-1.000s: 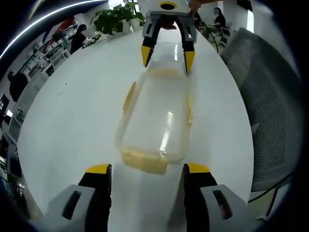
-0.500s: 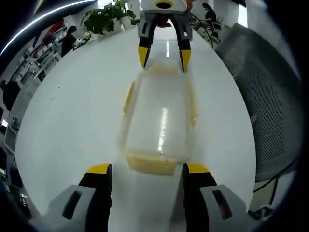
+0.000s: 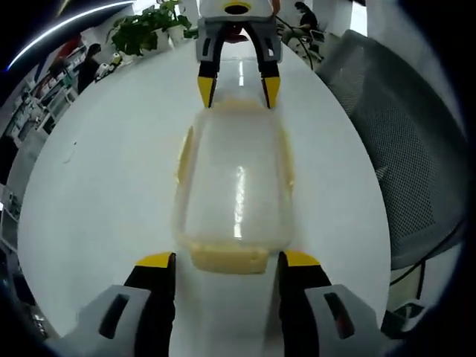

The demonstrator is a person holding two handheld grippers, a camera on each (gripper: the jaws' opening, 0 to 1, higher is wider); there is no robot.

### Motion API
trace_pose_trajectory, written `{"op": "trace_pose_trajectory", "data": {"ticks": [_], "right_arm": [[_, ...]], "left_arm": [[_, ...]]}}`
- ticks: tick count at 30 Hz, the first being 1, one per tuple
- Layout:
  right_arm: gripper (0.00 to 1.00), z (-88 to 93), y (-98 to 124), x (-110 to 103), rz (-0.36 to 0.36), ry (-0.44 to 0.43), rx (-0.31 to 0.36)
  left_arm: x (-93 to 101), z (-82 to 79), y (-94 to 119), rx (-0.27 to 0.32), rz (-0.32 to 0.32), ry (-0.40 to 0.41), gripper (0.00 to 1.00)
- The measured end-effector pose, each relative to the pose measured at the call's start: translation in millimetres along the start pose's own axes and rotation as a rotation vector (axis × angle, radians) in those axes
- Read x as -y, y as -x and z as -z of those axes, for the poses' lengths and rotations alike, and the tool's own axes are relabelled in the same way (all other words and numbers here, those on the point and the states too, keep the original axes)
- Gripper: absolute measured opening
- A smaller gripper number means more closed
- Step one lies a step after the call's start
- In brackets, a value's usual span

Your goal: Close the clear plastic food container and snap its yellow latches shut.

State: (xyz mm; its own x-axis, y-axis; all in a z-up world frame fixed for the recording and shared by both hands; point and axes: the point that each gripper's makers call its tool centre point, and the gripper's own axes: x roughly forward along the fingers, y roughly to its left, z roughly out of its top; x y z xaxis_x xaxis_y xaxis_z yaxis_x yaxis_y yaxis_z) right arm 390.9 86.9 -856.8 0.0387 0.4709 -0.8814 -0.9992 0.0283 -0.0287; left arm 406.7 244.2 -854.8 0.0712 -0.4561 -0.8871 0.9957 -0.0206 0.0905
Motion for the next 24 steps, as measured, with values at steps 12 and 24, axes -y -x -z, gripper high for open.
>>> {"op": "trace_pose_trajectory", "data": {"ticks": [12,24], "right_arm": [[0.47,1.5,-3.5,-0.1,-0.018,-0.005,-0.014],[0.39,1.8,-3.3,1.5,-0.029,0.007,-0.028]], "left_arm": [[5.2,1.0,-2.8,0.016,0.071,0.025,0.46],[10.3,1.2,-0.9,0.048,0.067,0.03,0.39]]}}
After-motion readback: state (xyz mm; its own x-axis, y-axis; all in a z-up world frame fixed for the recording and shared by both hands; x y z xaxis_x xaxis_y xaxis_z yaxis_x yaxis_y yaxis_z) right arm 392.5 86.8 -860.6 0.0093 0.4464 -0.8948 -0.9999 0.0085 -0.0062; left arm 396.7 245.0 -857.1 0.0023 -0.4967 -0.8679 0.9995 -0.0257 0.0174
